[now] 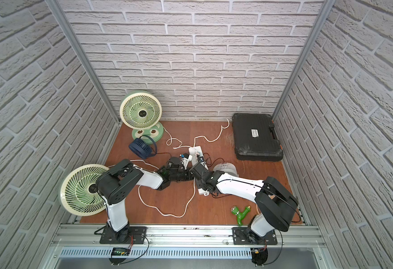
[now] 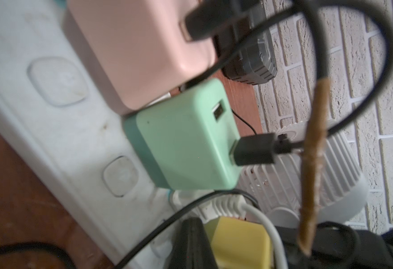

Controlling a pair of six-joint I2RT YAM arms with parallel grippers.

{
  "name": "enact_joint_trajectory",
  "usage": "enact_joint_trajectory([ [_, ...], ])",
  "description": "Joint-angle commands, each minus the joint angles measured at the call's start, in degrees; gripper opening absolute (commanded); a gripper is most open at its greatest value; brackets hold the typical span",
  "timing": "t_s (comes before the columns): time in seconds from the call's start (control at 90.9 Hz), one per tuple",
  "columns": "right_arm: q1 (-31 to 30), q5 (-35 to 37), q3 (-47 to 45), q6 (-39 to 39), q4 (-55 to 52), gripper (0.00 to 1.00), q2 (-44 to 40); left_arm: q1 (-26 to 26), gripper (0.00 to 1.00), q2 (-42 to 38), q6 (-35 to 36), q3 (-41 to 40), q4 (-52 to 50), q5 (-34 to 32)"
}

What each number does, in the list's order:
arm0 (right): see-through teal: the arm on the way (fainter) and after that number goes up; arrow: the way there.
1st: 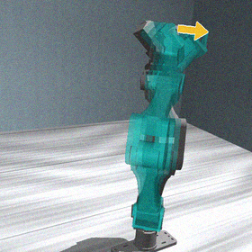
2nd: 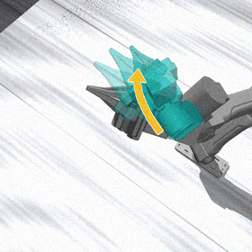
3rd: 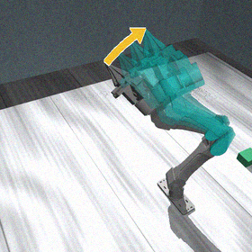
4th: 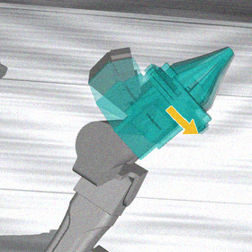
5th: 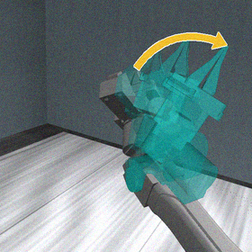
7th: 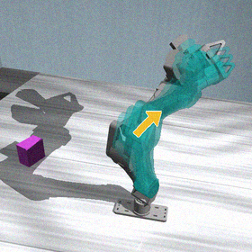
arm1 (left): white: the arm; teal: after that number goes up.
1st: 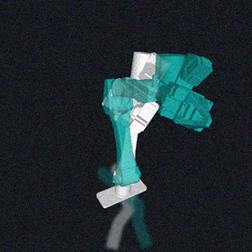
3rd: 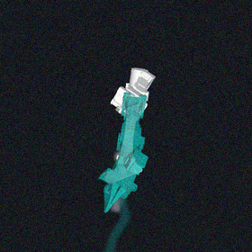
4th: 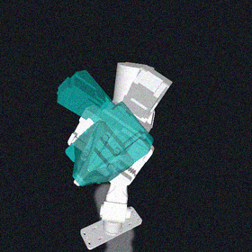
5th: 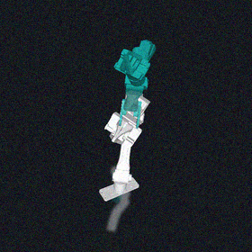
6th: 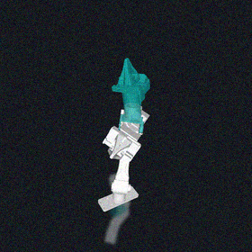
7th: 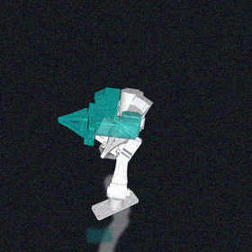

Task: Unplug the desk fan from the power strip
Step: Remove the plug from the socket.

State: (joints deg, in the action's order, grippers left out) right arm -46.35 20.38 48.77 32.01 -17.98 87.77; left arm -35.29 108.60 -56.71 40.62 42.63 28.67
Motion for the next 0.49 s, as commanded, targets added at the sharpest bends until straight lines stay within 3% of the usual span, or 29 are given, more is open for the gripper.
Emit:
enact_joint_trajectory([
  [0.0,1.4,-0.4,-0.9,1.5,3.7,0.03,-3.0,0.4,0.00,2.4,0.3,-1.0,-6.4,-2.6],
  [0.198,-3.1,9.1,5.3,0.4,-5.6,0.03,1.2,0.5,0.00,2.0,0.3,-0.8,-6.8,-2.7],
  [0.253,-2.2,8.4,4.3,0.8,-4.6,0.03,0.6,0.5,0.00,2.0,0.2,-0.8,-6.9,-2.7],
  [0.374,1.2,-0.5,-0.5,2.6,2.8,0.03,-2.4,0.4,0.00,2.0,0.2,-1.0,-6.9,-2.8],
  [0.484,0.2,0.6,1.4,2.5,0.2,0.03,-1.5,0.5,0.00,1.8,0.2,-1.2,-6.9,-2.9],
])
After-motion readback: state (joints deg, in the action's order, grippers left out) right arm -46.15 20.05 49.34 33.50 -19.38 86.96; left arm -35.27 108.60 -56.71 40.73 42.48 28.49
